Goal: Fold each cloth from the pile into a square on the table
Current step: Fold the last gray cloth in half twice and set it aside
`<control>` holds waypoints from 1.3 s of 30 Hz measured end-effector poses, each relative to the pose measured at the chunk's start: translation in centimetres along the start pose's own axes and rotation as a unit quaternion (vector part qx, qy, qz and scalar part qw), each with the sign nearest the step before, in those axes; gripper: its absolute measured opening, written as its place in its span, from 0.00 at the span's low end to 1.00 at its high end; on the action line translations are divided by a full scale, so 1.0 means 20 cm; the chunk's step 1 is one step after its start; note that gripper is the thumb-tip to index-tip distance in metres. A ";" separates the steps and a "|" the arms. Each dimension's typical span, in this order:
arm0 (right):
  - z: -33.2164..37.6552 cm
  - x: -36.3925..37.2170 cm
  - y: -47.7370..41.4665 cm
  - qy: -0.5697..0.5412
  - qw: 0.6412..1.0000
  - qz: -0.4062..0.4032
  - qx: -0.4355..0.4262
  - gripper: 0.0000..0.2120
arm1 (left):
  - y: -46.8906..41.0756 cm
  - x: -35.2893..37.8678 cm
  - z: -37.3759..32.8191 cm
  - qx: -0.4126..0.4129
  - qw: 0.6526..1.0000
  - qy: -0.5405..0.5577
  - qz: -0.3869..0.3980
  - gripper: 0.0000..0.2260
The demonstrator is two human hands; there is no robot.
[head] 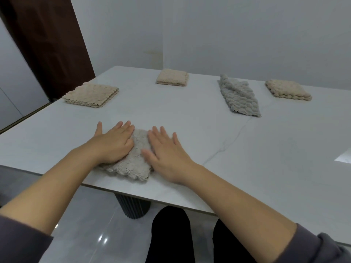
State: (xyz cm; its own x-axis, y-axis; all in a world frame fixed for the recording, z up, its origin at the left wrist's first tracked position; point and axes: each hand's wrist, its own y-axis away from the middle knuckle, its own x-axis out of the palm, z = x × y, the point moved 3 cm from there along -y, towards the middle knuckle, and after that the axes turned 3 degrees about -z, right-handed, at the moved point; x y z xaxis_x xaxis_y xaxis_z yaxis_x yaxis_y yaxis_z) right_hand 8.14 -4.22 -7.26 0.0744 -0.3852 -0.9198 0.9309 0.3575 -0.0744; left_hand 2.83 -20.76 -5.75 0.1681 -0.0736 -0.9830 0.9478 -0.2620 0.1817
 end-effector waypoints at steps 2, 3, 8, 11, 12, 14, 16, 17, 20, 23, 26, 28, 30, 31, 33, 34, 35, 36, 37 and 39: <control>-0.14 -0.08 0.02 -0.007 0.999 -0.023 0.044 0.31 | -0.03 -0.06 -0.07 -0.005 1.000 0.004 -0.008 0.26; -0.22 -0.11 0.03 0.000 0.997 -0.030 0.069 0.31 | -0.04 -0.09 -0.13 0.005 1.000 0.005 -0.015 0.26; -0.62 -0.29 0.09 0.040 0.981 -0.074 0.176 0.30 | -0.20 -0.19 -0.55 0.095 0.994 0.017 -0.041 0.27; -0.86 -0.38 0.14 0.060 0.963 -0.115 0.236 0.28 | -0.32 -0.19 -0.82 0.139 0.987 0.047 -0.057 0.27; -0.93 -0.41 0.16 0.062 0.957 -0.128 0.255 0.28 | -0.37 -0.18 -0.89 0.146 0.985 0.063 -0.061 0.27; -1.06 -0.46 0.17 0.064 0.946 -0.148 0.282 0.26 | -0.45 -0.15 -1.02 0.154 0.981 0.095 -0.072 0.26; -1.15 -0.50 0.16 0.069 0.942 -0.160 0.287 0.22 | -0.52 -0.14 -1.11 0.157 0.975 0.129 -0.088 0.25; -1.18 -0.52 0.15 0.070 0.942 -0.164 0.284 0.20 | -0.55 -0.13 -1.15 0.160 0.972 0.143 -0.097 0.24; -1.23 -0.53 0.14 0.058 0.943 -0.164 0.283 0.16 | -0.61 -0.10 -1.21 0.199 0.958 0.154 -0.135 0.21; -1.23 -0.53 0.13 0.082 0.941 -0.176 0.277 0.12 | -0.64 -0.07 -1.22 0.237 0.945 0.176 -0.139 0.19; -1.21 -0.55 0.12 0.119 0.935 -0.221 0.252 0.08 | -0.64 -0.07 -1.21 0.230 0.941 0.196 -0.154 0.19; -1.20 -0.57 0.11 0.123 0.931 -0.252 0.235 0.08 | -0.65 -0.06 -1.21 0.217 0.937 0.215 -0.168 0.19; -1.21 -0.57 0.11 0.134 0.928 -0.252 0.241 0.10 | -0.66 -0.06 -1.21 0.209 0.935 0.225 -0.178 0.19; -1.22 -0.57 0.11 0.142 0.927 -0.246 0.246 0.11 | -0.66 -0.06 -1.20 0.207 0.934 0.227 -0.181 0.19; -1.23 -0.57 0.12 0.151 0.926 -0.246 0.244 0.11 | -0.66 -0.06 -1.20 0.203 0.932 0.236 -0.186 0.20; -1.23 -0.57 0.12 0.150 0.928 -0.252 0.229 0.10 | -0.66 -0.07 -1.20 0.204 0.928 0.243 -0.195 0.20; -1.22 -0.57 0.12 0.142 0.933 -0.256 0.208 0.09 | -0.66 -0.07 -1.20 0.206 0.923 0.251 -0.204 0.20; -1.21 -0.56 0.12 0.124 0.940 -0.258 0.185 0.07 | -0.66 -0.07 -1.20 0.207 0.918 0.260 -0.214 0.20; -1.20 -0.55 0.12 0.099 0.947 -0.259 0.163 0.06 | -0.67 -0.08 -1.19 0.207 0.914 0.269 -0.222 0.20; -1.16 -0.54 0.11 0.050 0.952 -0.274 0.127 0.04 | -0.67 -0.08 -1.19 0.194 0.908 0.285 -0.238 0.16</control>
State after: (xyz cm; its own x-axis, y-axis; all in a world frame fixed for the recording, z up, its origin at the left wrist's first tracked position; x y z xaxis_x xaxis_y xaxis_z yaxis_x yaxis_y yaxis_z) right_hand 1.08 20.54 -6.46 -0.4698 -0.3667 -0.8030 0.8777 -0.0965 -0.4694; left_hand -3.77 5.71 -7.25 -0.0185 0.6174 -0.7864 0.8016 -0.4609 -0.3807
